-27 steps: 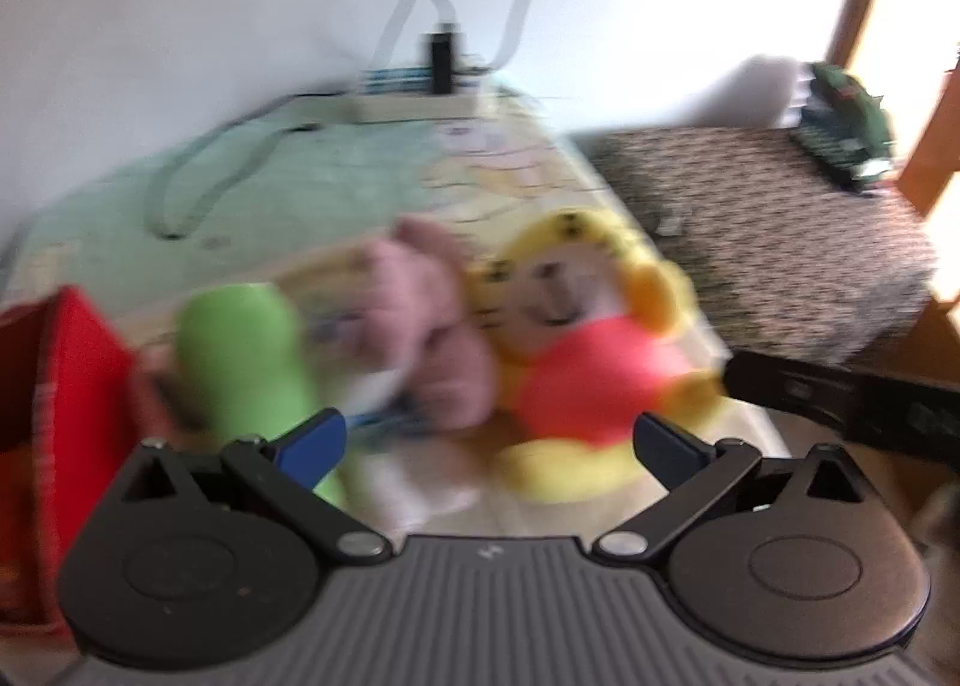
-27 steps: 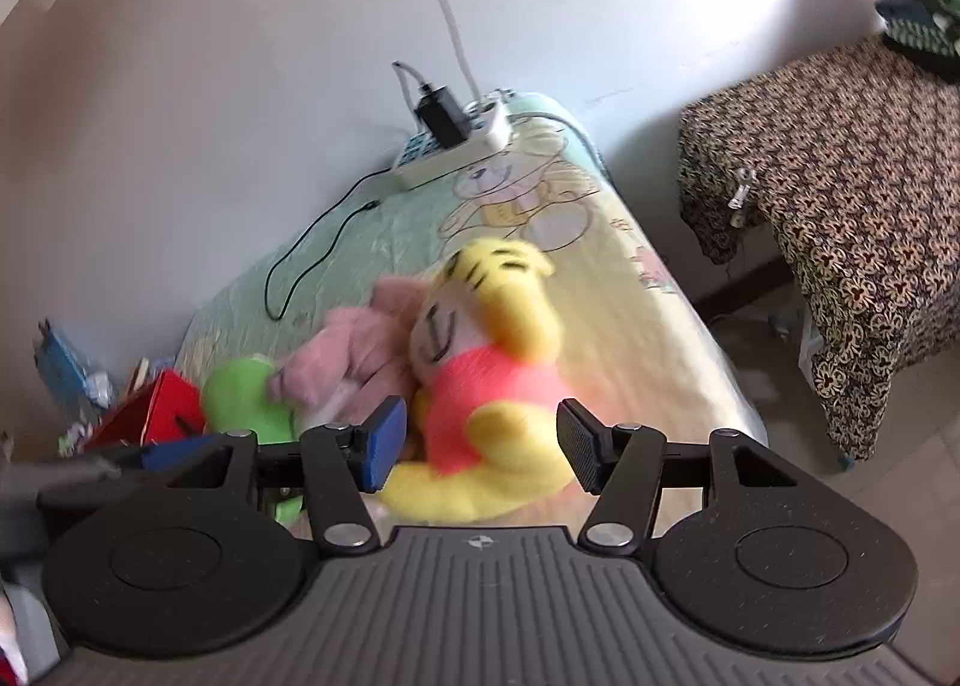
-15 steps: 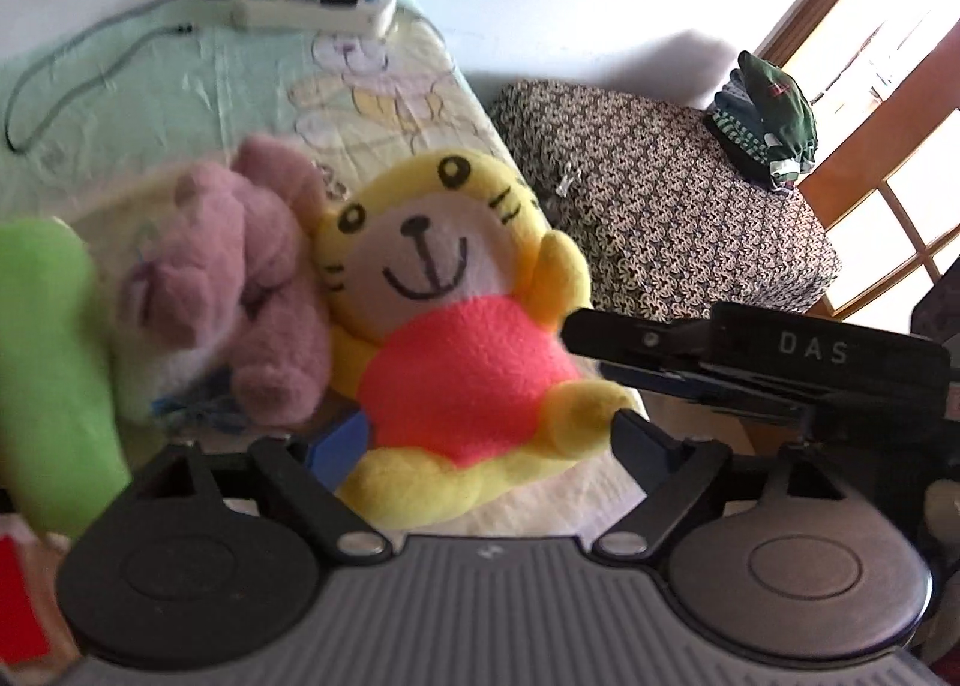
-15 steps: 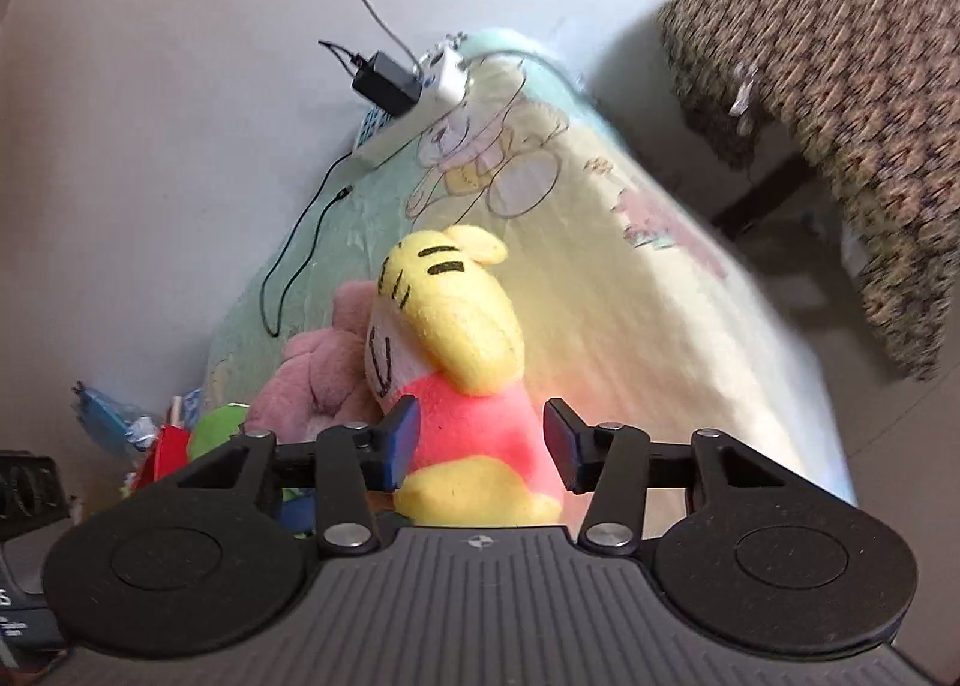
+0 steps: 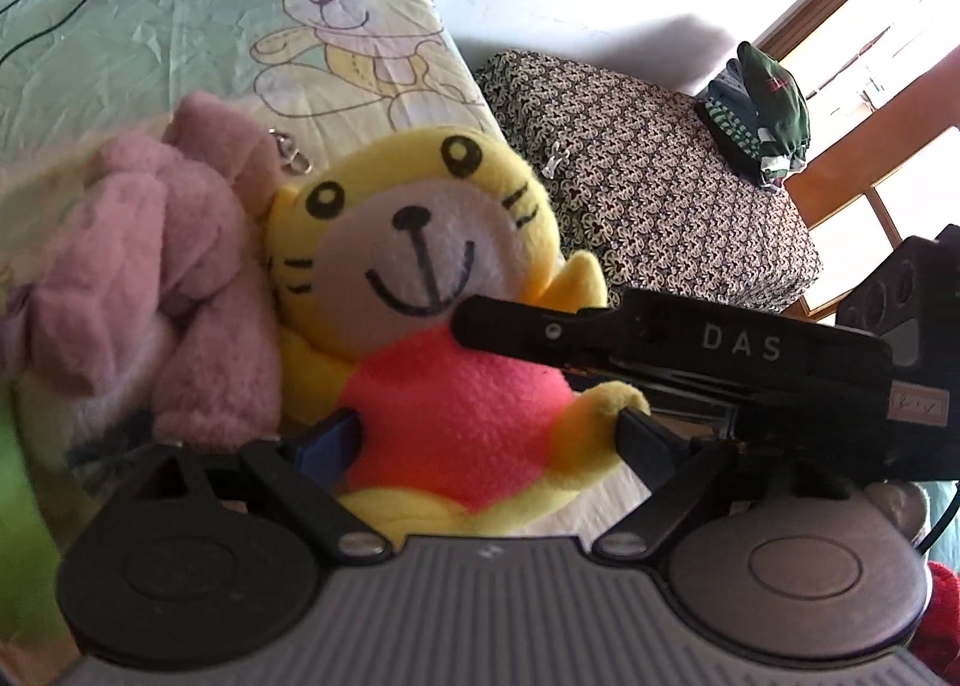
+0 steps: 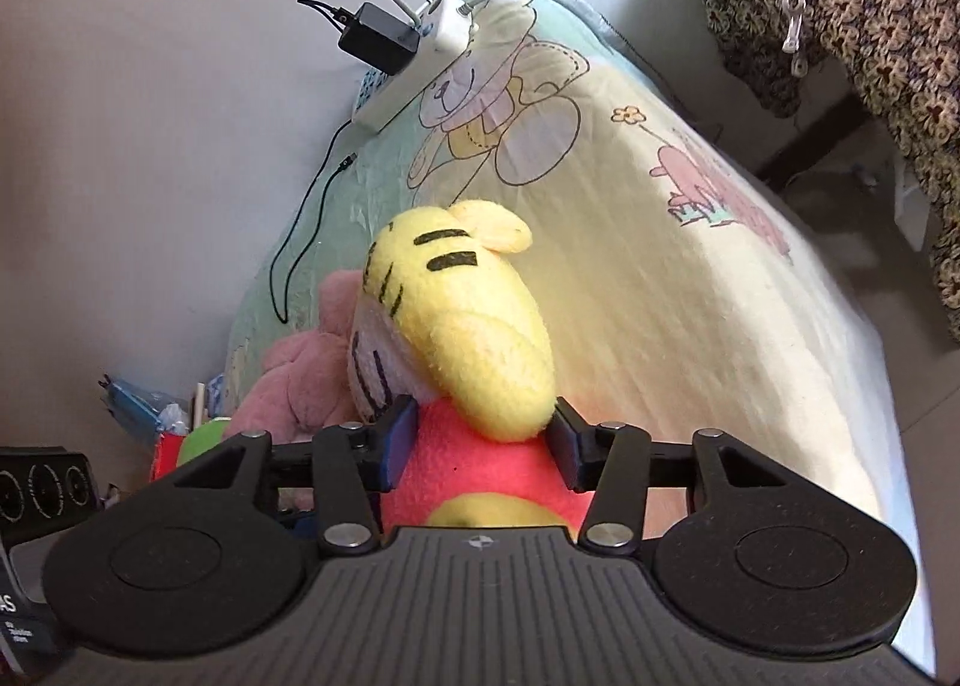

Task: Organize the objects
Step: 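Carry the yellow tiger plush in the right gripper toward the red box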

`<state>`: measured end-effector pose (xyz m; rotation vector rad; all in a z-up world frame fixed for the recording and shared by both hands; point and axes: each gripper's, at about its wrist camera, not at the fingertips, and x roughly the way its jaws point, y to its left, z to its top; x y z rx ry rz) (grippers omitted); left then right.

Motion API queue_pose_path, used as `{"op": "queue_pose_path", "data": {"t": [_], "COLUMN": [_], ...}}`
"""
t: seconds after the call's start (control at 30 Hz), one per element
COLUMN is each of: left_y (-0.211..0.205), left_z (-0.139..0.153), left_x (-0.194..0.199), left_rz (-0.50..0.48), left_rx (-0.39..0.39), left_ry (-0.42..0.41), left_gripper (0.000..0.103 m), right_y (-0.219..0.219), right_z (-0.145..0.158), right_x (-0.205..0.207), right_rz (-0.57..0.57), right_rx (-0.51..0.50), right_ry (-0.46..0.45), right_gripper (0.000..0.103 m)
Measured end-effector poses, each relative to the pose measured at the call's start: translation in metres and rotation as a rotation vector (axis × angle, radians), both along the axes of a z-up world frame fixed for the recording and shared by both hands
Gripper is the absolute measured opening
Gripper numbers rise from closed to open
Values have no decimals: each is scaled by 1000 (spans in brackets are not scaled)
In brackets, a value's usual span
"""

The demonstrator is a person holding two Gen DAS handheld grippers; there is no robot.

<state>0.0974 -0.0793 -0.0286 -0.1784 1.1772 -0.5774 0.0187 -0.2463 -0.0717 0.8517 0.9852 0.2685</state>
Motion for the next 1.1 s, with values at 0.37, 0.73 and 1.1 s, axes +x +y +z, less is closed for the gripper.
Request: {"op": "queue_pose_path", "data": {"t": [0.37,0.73,1.1], "left_y": [-7,-16,11], "left_z": [10,33,65], "left_x": [-15,-71,-121], "left_rz": [-56,-154,-132], "left_rx": [-1,2,10], "left_ry": [-33,-94,-219], "left_gripper": [86,85,85], "right_y": [-7,-10,16], "right_z": [9,31,60], "right_x": [-21,-78,-117], "right_rz": [-13,-54,-14], "right_rx": [55,39,4], "right_ry": [-33,-53,-167], "right_gripper": [31,30,30]}}
